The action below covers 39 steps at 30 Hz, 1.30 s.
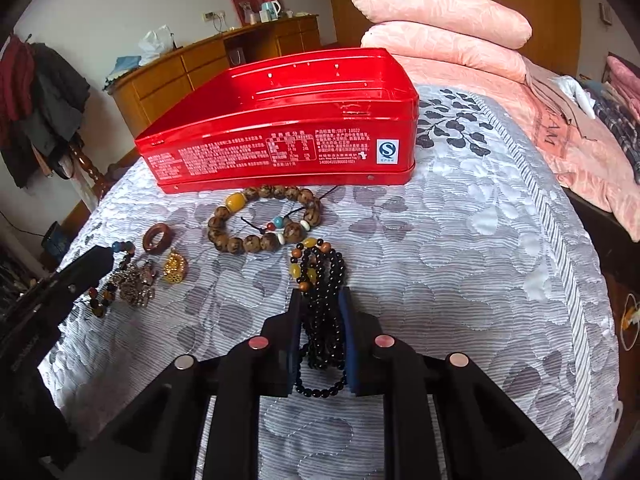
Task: Organize jewelry
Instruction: 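Carry the bracelet and necklace into the red tin and open both tools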
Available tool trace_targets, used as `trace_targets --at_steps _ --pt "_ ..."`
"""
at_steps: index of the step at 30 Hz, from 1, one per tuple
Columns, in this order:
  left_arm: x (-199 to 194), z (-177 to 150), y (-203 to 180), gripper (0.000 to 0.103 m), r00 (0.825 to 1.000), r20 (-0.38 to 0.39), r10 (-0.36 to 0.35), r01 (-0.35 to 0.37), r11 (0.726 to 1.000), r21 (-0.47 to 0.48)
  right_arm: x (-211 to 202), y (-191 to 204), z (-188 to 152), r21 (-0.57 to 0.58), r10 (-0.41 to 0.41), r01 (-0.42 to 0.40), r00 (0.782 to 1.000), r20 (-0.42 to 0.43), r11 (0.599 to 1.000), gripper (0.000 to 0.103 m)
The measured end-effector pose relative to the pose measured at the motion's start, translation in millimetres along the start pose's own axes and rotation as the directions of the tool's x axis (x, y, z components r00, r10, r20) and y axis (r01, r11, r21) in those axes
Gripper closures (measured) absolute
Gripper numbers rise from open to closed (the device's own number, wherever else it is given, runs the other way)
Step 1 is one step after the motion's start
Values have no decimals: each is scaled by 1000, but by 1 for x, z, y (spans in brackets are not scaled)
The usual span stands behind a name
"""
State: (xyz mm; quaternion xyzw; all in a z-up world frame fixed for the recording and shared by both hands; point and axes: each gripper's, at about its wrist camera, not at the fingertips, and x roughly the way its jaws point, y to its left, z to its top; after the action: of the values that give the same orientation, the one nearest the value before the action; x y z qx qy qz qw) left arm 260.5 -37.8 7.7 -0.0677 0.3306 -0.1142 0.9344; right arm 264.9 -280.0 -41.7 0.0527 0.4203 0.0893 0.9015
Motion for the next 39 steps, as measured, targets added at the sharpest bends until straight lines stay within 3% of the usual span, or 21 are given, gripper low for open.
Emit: trace_targets --at_steps 18,27,39 --pt "-38 21 -10 96 994 91 -61 60 998 11 -63 10 20 -18 67 -64 983 169 998 87" --pt "-47 54 -14 96 982 149 -112 112 994 6 -71 10 44 -36 73 -67 974 215 997 87" --pt "-37 102 -26 96 969 214 -125 118 992 45 -69 3 93 -29 87 -82 959 269 996 87"
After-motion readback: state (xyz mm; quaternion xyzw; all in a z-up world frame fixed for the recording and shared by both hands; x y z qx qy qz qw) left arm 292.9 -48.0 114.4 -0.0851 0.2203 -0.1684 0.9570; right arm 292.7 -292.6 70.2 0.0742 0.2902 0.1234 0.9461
